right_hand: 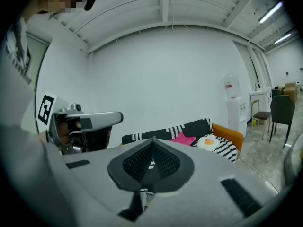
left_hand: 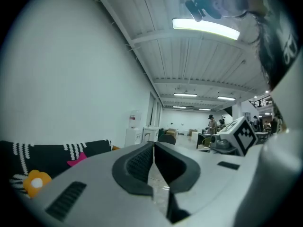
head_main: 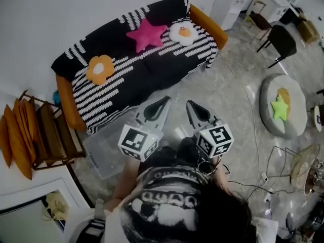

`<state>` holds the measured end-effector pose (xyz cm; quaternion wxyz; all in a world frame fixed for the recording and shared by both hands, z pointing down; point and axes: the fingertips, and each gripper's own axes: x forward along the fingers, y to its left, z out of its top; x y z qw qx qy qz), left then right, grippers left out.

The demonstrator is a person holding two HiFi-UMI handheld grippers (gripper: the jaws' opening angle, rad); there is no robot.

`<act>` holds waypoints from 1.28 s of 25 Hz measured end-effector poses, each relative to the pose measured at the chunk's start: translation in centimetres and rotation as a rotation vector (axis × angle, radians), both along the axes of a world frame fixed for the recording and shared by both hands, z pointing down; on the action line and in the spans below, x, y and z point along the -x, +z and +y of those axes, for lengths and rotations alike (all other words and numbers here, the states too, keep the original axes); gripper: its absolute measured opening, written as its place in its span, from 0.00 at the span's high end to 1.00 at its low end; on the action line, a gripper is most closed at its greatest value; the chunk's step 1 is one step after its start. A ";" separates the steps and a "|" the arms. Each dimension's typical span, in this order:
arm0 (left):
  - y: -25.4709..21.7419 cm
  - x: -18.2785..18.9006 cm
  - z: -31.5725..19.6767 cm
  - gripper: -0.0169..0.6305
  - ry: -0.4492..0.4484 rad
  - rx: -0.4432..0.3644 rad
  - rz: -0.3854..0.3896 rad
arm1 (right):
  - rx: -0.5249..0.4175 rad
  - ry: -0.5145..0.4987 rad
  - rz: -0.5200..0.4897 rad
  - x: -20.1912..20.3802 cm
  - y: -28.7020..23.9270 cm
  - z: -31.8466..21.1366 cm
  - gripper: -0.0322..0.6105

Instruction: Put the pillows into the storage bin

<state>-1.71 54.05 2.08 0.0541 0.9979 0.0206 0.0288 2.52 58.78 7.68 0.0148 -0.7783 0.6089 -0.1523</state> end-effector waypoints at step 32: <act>3.4 -33.7 2.2 0.95 -0.091 0.001 -0.130 | 0.058 -0.066 -0.046 -35.5 4.8 3.3 0.95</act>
